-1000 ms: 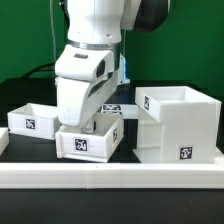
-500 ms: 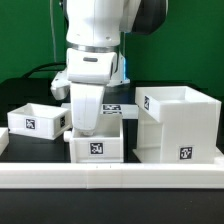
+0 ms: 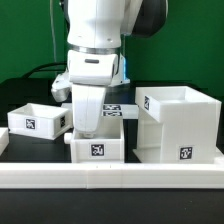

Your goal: Assemble drawer

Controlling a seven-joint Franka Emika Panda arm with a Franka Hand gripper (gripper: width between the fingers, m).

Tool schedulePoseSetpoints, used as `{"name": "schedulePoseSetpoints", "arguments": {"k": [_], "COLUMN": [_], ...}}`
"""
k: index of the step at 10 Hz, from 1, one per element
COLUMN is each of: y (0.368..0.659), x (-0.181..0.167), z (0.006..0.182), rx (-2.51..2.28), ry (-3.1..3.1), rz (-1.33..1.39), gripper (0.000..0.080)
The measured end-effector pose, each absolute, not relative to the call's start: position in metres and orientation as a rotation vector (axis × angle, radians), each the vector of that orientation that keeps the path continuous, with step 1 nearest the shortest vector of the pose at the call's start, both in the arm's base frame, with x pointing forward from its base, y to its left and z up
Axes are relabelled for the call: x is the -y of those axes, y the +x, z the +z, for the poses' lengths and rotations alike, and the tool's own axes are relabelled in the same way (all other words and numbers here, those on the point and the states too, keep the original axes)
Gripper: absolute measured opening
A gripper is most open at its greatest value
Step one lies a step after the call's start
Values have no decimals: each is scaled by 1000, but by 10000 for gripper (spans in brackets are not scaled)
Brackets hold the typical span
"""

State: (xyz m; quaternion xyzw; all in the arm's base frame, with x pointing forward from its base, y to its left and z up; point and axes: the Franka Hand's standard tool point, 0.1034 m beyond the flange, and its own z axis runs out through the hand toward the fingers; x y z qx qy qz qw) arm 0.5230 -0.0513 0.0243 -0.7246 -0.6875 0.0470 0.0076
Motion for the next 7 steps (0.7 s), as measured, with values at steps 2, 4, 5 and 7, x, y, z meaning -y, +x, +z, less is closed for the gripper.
{"name": "schedulePoseSetpoints", "arguments": {"k": [2,4,5,7], "y": [532,532,533,533], "x": [41,42,43,44], "z": [22,22,22,20], "rx": [2252,2254,2257,2271], "ry": [-2220,-2222,-2232,-2218], "rz": [117,116,102,106], "gripper": [42,42,42,42]}}
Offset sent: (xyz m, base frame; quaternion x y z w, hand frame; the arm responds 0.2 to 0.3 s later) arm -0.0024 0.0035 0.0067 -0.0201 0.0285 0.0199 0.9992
